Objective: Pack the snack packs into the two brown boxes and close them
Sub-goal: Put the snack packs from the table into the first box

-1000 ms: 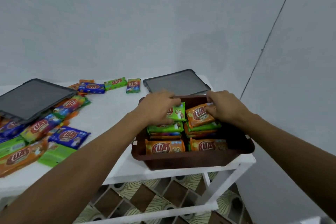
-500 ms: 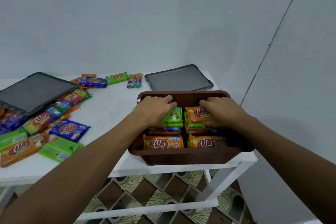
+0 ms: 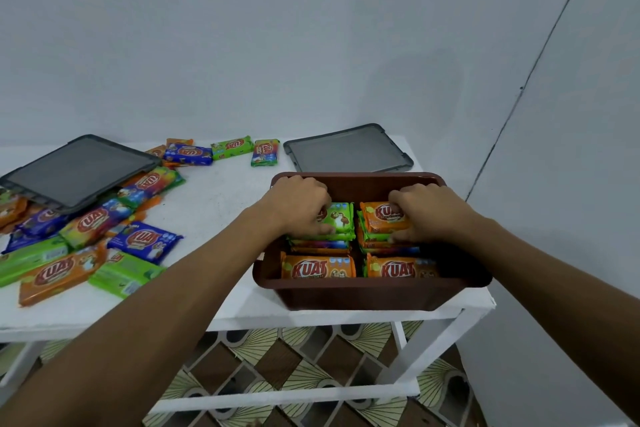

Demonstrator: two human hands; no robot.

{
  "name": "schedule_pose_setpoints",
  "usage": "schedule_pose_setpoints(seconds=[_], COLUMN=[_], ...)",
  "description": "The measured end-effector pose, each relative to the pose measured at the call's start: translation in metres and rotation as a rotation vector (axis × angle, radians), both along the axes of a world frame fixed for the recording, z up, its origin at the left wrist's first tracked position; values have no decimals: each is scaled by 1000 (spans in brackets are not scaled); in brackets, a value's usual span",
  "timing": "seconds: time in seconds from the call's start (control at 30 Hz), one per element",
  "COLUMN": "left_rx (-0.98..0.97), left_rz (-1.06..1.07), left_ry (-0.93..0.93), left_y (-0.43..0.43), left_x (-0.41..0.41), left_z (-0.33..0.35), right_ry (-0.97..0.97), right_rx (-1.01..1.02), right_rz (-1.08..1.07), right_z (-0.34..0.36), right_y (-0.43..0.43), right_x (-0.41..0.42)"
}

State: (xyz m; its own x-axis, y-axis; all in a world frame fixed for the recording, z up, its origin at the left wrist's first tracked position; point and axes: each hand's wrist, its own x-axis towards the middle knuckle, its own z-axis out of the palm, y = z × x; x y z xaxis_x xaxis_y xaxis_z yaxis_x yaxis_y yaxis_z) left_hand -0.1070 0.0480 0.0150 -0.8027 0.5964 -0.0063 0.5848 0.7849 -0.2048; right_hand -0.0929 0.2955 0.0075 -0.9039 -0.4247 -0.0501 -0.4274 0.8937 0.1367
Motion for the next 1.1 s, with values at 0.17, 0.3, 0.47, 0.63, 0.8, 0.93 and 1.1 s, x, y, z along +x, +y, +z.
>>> schedule_pose_setpoints(seconds=[0.17,0.3,0.47,0.63,0.8,0.93,1.1], left_rx=[298,434,295,300,261,288,361], left_rz=[-43,-36,125,243,212,106,-67], left_ry=[-189,57,-53,-211,-349,-169,47], left_y=[-42,-94,-197,-294,-336,-349,-360], left_x=[13,28,45,69,92,98,97], left_z=[7,0,-18,-32,-52,-80,-93], right_ry=[-50,11,124,159,33,-195,-248], right_rx=[-67,-240,-447,-503,-382,-198,-32], right_rz=[21,121,218,296,300,239,191], right_z=[10,16,28,33,20,-11,-56], right_y=[-12,-55,-128,-211,-285,-336,-357], right_x=[1,8,10,11,13,15,22])
